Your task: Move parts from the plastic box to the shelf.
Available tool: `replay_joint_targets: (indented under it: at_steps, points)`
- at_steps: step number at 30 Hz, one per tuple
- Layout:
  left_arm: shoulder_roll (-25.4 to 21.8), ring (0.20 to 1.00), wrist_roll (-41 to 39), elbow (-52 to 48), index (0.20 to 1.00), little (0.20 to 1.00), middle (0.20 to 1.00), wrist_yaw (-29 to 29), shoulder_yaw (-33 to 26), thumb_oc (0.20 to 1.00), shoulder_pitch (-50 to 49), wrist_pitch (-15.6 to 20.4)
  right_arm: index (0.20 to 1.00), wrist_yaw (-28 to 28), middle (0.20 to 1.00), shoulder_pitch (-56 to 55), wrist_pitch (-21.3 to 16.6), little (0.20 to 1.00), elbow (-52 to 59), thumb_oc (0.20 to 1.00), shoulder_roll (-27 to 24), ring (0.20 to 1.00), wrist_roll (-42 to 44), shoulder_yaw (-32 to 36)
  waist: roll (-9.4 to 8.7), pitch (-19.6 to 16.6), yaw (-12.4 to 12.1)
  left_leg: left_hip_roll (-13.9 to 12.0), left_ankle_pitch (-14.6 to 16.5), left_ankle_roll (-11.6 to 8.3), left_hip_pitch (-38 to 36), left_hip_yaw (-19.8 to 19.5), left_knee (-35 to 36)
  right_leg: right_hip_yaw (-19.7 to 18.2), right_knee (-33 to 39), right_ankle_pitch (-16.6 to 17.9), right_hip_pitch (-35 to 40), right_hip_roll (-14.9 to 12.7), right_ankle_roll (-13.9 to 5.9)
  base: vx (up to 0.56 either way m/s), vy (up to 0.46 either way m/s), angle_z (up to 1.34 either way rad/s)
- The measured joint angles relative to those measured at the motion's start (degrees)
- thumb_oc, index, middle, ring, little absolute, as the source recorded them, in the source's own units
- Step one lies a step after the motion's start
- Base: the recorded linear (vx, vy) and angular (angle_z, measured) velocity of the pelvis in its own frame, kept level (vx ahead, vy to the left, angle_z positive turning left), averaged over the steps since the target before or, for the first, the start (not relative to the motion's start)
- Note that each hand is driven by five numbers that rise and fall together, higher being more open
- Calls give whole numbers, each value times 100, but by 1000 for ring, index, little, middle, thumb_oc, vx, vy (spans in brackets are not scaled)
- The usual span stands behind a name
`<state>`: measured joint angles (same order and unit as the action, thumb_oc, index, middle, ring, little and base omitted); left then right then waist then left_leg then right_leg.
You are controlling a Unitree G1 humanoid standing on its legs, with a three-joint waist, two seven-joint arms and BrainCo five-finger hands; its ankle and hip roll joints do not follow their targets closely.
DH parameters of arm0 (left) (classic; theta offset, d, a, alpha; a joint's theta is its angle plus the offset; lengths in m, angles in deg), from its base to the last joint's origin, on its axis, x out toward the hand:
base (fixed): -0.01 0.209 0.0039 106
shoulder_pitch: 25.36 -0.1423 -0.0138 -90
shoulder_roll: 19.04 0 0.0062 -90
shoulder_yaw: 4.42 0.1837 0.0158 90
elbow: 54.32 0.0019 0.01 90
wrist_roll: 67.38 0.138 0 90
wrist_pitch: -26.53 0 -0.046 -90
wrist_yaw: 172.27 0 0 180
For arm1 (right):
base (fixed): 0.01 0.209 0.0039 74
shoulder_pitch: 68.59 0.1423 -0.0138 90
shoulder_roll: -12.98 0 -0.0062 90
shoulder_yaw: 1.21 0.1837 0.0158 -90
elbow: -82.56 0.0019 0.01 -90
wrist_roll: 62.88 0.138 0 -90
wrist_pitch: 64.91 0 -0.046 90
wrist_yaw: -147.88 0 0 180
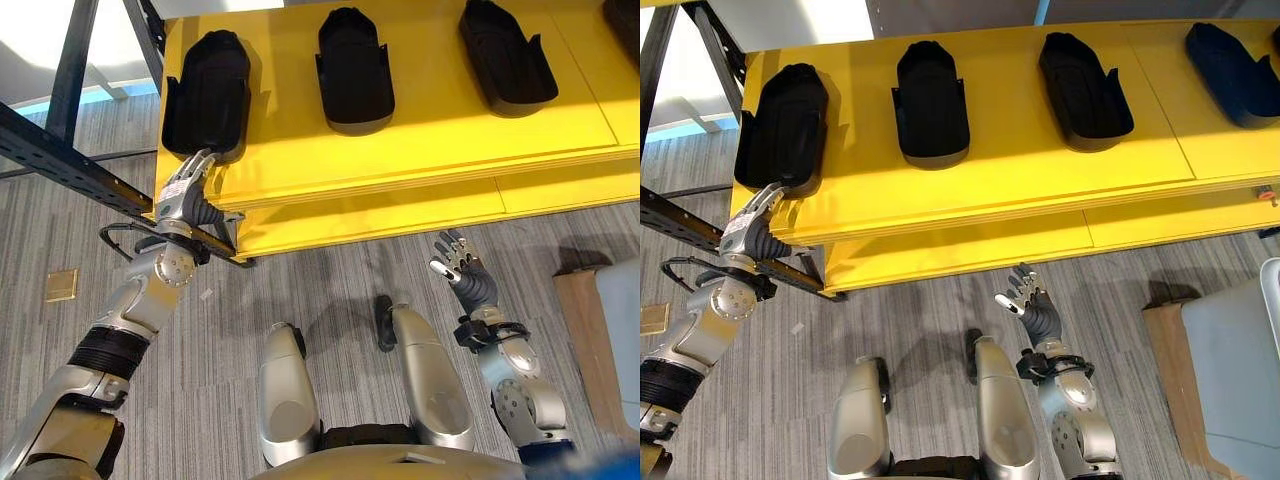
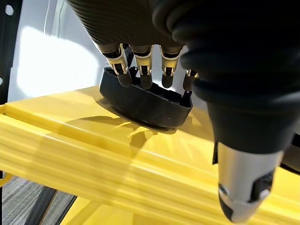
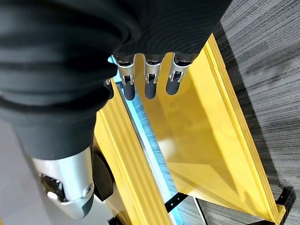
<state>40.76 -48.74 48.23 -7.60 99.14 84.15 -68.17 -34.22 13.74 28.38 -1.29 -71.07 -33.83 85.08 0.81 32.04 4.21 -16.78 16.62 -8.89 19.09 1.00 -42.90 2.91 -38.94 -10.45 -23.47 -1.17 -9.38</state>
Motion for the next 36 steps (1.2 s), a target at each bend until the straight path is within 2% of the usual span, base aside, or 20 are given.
replay_joint_targets:
  at_steps: [9, 28, 36]
  points:
    - [-2, 1000, -6, 96, 1000, 1000, 1000, 8, 281, 1000, 228, -7, 1000, -2, 1000, 9, 0, 1000, -86, 1000, 8, 1000, 1, -11, 3, 1, 29, 1, -29, -35, -20, 8, 57, 1, -7, -1, -5, 1, 3, 0, 0, 0]
    - [-3, 1000, -75, 112, 1000, 1000, 1000, 173, 356, 1000, 239, -8, 1000, -117, 1000, 7, 1, 1000, -93, 1000, 51, 1000, 15, -111, 9, 2, 120, 0, -40, -25, -41, 7, 54, 0, -28, 3, 7, 0, -3, 0, 0, 0]
    - [-2, 1000, -184, 346, 1000, 1000, 1000, 306, 683, 1000, 650, -18, 1000, -190, 1000, 5, 3, 1000, -162, 1000, 65, 1000, 25, -118, 24, 5, 140, -1, -65, -33, -68, 4, 74, 1, -27, 18, 21, 1, -32, 0, 0, 0]
